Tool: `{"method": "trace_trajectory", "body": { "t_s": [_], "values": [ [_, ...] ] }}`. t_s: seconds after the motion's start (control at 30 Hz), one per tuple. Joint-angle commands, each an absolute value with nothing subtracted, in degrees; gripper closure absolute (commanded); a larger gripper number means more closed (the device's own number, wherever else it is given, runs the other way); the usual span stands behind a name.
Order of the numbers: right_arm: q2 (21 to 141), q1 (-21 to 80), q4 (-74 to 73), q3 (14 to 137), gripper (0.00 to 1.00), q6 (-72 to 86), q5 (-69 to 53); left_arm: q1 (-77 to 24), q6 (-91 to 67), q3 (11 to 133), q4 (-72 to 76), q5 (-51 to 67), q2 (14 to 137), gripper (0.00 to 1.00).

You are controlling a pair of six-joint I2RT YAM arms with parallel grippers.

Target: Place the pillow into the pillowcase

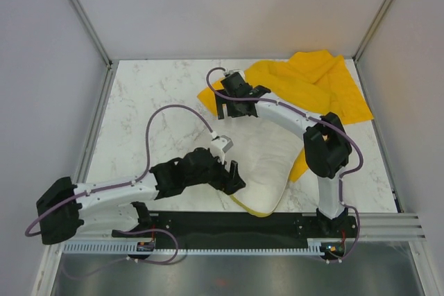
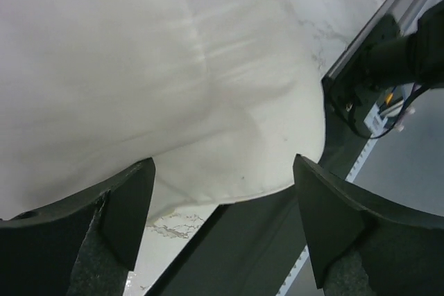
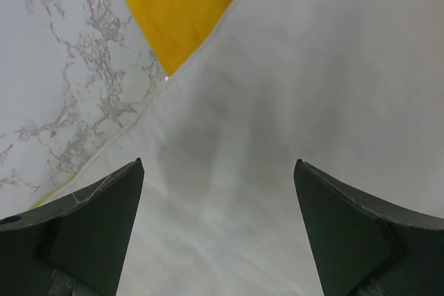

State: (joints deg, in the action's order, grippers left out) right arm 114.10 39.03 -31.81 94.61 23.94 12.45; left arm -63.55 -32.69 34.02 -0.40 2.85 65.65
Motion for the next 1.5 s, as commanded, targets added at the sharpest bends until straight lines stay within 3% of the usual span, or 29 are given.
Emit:
{"method": "trace_trajectory", "body": {
  "t_s": [0.0,0.17,0.3,0.33,0.4,0.43,0.5,0.53,0.87,1.27,1.47],
  "values": [
    [112.59,39.73,-29.46,89.24,0.02,27.24,15.47,-57.60,-35.68,33.40,-2.78,-5.63,54.51,0.11],
    [113.02,40.86,-27.51,87.88,0.02,27.77,15.12,-46.69,-36.12,31.82,-9.49,-5.28,44.31,0.08],
    [116.80,41.84,-27.51,89.29,0.03,27.86,16.26,-32.39,-37.26,31.81,-10.37,-0.01,46.74,0.07],
    [117.85,41.92,-27.51,89.12,0.09,27.95,16.61,-29.82,-37.44,32.43,-9.50,3.83,48.67,0.07],
    [118.04,41.92,-25.77,87.12,0.24,27.86,16.27,-23.07,-37.70,33.39,-8.01,7.19,52.54,0.07],
    [117.25,41.92,-24.97,86.14,0.54,27.69,15.74,-21.37,-37.88,34.18,-4.78,10.60,57.08,0.08],
    [115.76,41.84,-22.86,83.07,0.77,27.43,13.89,-18.56,-38.23,35.06,-1.25,12.12,61.67,0.08],
    [113.66,41.84,-21.98,81.93,1.00,27.33,13.54,-18.37,-38.06,36.98,1.64,12.04,66.40,0.08],
    [99.24,41.92,-17.84,72.16,1.00,27.77,5.54,-18.37,-37.88,54.84,6.85,12.13,95.16,0.08],
    [94.04,41.84,-17.67,70.93,1.00,28.65,2.73,-19.25,-49.03,55.89,6.76,2.98,103.96,0.13],
    [90.71,41.84,-17.58,70.49,1.00,29.62,0.53,-21.62,-56.50,60.64,8.87,0.18,111.79,0.23]
  ]
}}
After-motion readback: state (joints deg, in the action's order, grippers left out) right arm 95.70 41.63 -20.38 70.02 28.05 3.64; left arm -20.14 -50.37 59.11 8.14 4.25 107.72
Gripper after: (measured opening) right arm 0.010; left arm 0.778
